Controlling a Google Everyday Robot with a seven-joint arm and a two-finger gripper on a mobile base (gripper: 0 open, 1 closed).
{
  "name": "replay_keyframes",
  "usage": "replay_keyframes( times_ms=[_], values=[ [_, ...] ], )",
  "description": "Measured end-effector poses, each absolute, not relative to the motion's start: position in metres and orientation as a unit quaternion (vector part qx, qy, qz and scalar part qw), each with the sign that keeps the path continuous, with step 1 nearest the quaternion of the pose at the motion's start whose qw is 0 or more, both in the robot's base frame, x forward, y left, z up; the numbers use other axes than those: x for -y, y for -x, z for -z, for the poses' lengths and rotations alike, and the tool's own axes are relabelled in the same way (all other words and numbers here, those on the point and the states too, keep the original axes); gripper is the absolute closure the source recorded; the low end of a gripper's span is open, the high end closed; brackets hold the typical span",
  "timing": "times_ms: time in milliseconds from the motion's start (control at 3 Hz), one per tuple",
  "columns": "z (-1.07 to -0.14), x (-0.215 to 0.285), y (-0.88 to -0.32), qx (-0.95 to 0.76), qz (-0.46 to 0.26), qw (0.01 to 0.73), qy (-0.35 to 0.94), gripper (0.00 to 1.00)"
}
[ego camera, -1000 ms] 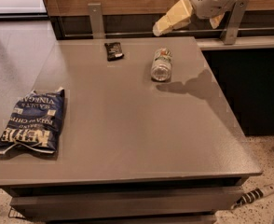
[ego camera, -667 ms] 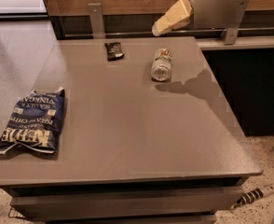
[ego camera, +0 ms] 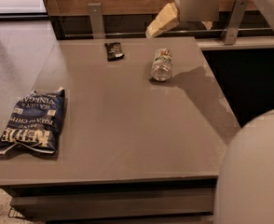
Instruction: Place 7up can upright
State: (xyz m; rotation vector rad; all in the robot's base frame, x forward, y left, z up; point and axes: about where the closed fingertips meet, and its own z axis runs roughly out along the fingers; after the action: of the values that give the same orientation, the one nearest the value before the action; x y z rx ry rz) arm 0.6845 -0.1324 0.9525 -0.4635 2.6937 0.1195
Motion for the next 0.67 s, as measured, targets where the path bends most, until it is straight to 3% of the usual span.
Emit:
replay_keyframes(
  times_ms=[667],
  values=[
    [-0.92,0.145,-0.71,-0.987,0.05,0.133,0.07,0.0]
  ],
)
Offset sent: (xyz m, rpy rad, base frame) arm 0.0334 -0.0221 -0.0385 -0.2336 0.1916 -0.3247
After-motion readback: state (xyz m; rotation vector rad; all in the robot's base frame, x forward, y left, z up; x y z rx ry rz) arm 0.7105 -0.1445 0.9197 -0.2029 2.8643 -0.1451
